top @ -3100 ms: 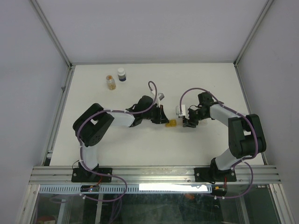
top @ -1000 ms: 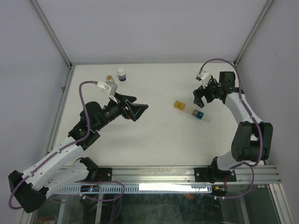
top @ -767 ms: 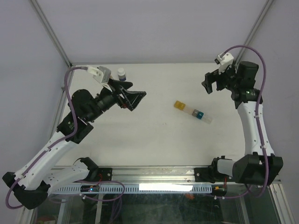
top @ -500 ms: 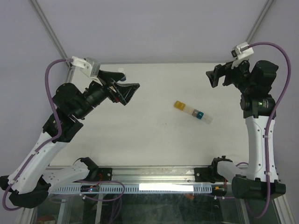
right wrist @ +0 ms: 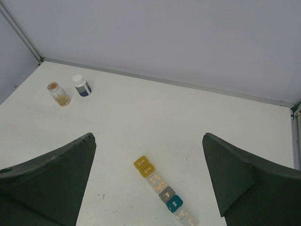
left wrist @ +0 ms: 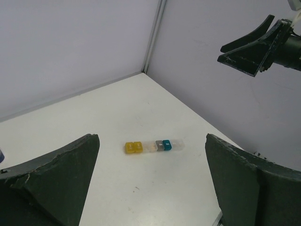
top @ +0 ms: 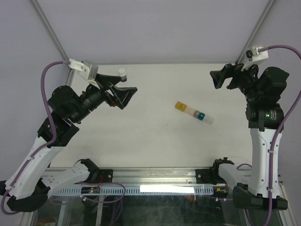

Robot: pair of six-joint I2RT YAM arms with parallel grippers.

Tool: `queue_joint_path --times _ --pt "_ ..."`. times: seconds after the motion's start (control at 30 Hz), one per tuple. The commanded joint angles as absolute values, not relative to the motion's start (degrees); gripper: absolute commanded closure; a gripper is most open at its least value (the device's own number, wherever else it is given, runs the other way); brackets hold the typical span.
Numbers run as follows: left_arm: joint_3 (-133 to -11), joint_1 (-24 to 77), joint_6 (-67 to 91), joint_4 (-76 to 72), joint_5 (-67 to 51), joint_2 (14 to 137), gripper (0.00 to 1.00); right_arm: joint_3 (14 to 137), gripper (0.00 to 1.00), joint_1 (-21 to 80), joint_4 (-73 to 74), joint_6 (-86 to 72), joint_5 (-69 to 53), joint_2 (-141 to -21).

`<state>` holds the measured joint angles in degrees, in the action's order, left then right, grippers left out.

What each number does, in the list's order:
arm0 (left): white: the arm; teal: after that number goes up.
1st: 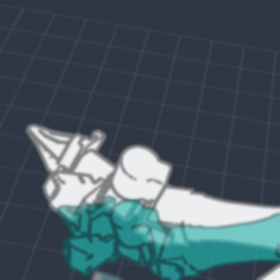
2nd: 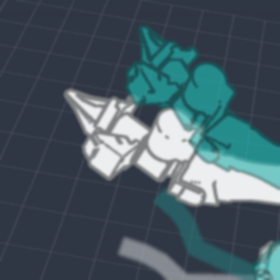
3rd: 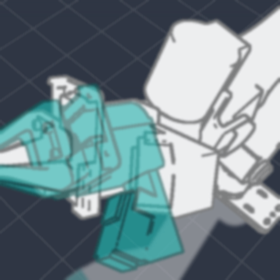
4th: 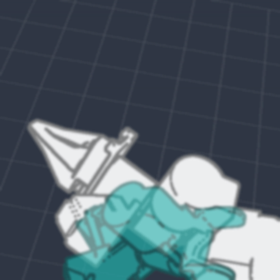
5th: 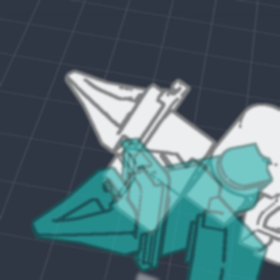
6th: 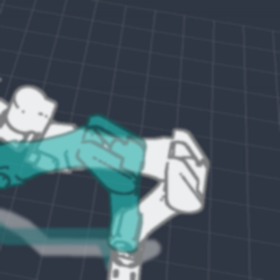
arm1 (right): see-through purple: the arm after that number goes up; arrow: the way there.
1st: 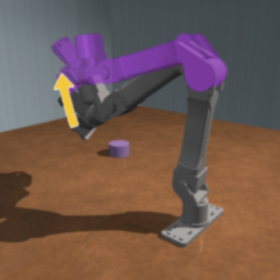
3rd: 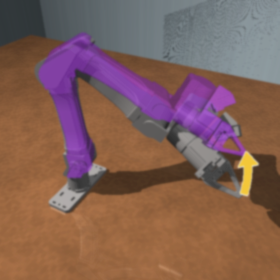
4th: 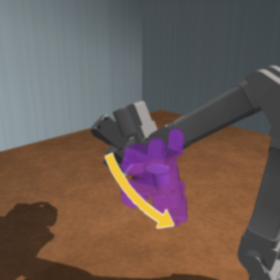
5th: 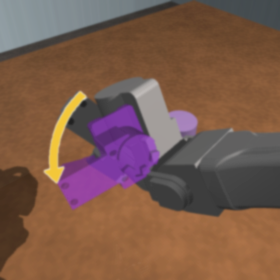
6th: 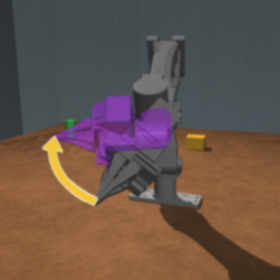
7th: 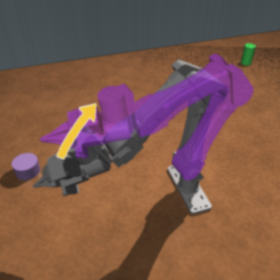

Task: Sort the pills into containers

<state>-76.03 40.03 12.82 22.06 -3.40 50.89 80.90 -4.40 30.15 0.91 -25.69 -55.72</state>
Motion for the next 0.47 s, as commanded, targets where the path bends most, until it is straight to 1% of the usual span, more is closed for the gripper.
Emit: queue_joint_path --times 0.0,0.43 --pt "-78.13 39.67 13.3 21.71 -4.6 50.17 0.01 82.38 0.01 -3.98 30.59 0.61 -25.31 -53.93" --pt "-78.74 39.72 13.86 22.41 -5.42 49.65 0.01 82.89 0.01 -3.6 31.81 2.48 -27.7 -53.14"
